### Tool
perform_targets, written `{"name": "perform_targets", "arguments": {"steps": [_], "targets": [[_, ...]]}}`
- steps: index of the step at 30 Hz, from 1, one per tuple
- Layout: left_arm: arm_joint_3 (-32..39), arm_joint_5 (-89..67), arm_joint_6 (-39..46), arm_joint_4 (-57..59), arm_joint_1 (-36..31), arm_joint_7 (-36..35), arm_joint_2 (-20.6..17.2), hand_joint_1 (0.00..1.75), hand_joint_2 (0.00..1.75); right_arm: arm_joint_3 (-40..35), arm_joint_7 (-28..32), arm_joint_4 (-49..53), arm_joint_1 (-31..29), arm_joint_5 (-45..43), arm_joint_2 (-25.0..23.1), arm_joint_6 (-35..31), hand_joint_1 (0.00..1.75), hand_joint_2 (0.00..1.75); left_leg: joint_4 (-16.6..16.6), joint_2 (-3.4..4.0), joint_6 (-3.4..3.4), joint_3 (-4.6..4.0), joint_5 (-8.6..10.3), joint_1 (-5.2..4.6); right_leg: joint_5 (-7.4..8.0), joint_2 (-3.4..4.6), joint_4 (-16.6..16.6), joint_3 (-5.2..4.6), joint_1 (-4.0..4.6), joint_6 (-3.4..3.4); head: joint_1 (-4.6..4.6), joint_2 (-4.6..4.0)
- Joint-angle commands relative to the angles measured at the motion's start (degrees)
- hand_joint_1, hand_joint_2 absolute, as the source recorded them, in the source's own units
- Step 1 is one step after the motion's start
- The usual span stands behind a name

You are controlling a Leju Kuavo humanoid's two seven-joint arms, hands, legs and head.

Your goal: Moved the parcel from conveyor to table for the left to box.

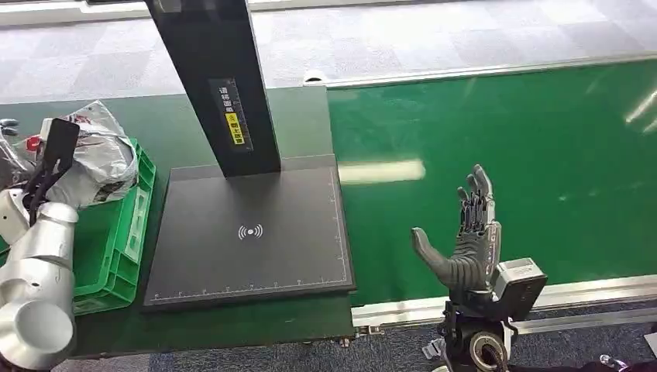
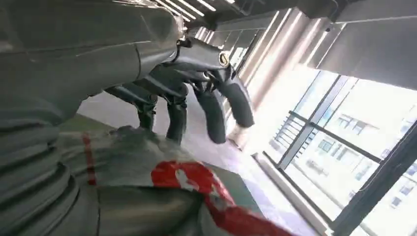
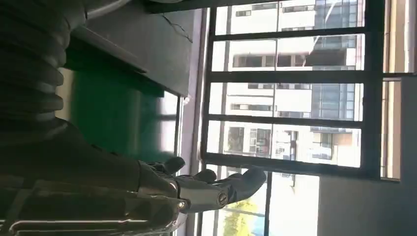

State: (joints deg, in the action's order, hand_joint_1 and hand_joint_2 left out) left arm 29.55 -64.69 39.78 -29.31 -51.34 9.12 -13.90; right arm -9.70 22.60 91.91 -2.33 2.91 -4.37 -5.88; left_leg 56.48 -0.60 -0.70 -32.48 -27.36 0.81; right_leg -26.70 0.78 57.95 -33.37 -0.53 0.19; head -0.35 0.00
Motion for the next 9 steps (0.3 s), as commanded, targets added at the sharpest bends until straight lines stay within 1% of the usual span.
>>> {"name": "perform_targets", "arguments": {"steps": [1, 2, 3, 4, 5, 7, 9], "targets": [[5.58, 8.95, -1.79, 6.76, -5.49, 3.65, 1.04, 0.00, 1.75, -0.12, -0.56, -2.83, -0.82, 0.50, 0.35, -0.21, 0.00, 1.75, 0.00, -0.08, 0.02, 0.00, 0.03, 0.03, 0.00, -0.15, -0.03, 0.05, 0.04, -0.01, 0.00, 0.00], [5.54, 9.12, -1.82, 6.74, -5.39, 3.76, 0.97, 0.00, 1.75, -0.11, -0.56, -2.88, -0.84, 0.50, 0.33, -0.20, 0.00, 1.75, -0.02, -0.06, 0.03, 0.01, 0.04, 0.05, 0.02, -0.17, -0.06, 0.08, 0.07, -0.02, -0.02, 0.00], [7.81, 15.04, -5.59, 6.54, -5.49, 5.18, 1.24, 0.00, 1.75, -0.10, -0.61, -3.11, -0.95, 0.70, 0.41, -0.06, 0.00, 1.75, -0.05, -0.07, 0.04, 0.04, 0.05, 0.05, 0.03, -0.21, -0.10, 0.12, 0.07, -0.02, -0.02, 0.00], [8.20, 16.35, -6.48, 6.44, -5.47, 5.70, 1.33, 0.00, 1.75, -0.06, -0.62, -3.17, -0.97, 0.74, 0.42, -0.05, 0.00, 1.75, 0.00, -0.02, 0.02, 0.02, 0.01, 0.04, 0.01, -0.10, -0.04, 0.05, 0.05, -0.01, -0.02, 0.00], [8.20, 16.35, -6.48, 6.44, -5.47, 5.70, 1.33, 0.00, 1.75, -0.06, -0.62, -3.17, -0.97, 0.74, 0.42, -0.05, 0.00, 1.75, -0.02, -0.03, 0.03, 0.04, 0.01, 0.05, 0.01, -0.14, -0.07, 0.09, 0.07, -0.01, -0.02, 0.00], [11.74, 28.55, -14.52, 5.06, -4.84, 9.96, 2.21, 0.00, 1.75, 0.37, -0.76, -3.56, -0.86, 1.24, 0.37, 0.09, 0.00, 1.75, -0.01, -0.01, 0.02, 0.03, 0.01, 0.03, 0.01, -0.08, -0.04, 0.05, 0.04, 0.00, -0.02, 0.00], [11.26, 33.62, -17.23, 3.65, -3.61, 12.14, 2.48, 0.00, 1.75, 0.67, -0.79, -3.61, -0.63, 1.36, 0.36, 0.13, 0.00, 1.75, -0.04, -0.01, 0.04, 0.07, 0.01, 0.02, 0.01, -0.10, -0.07, 0.10, 0.04, 0.00, -0.02, 0.00]]}}
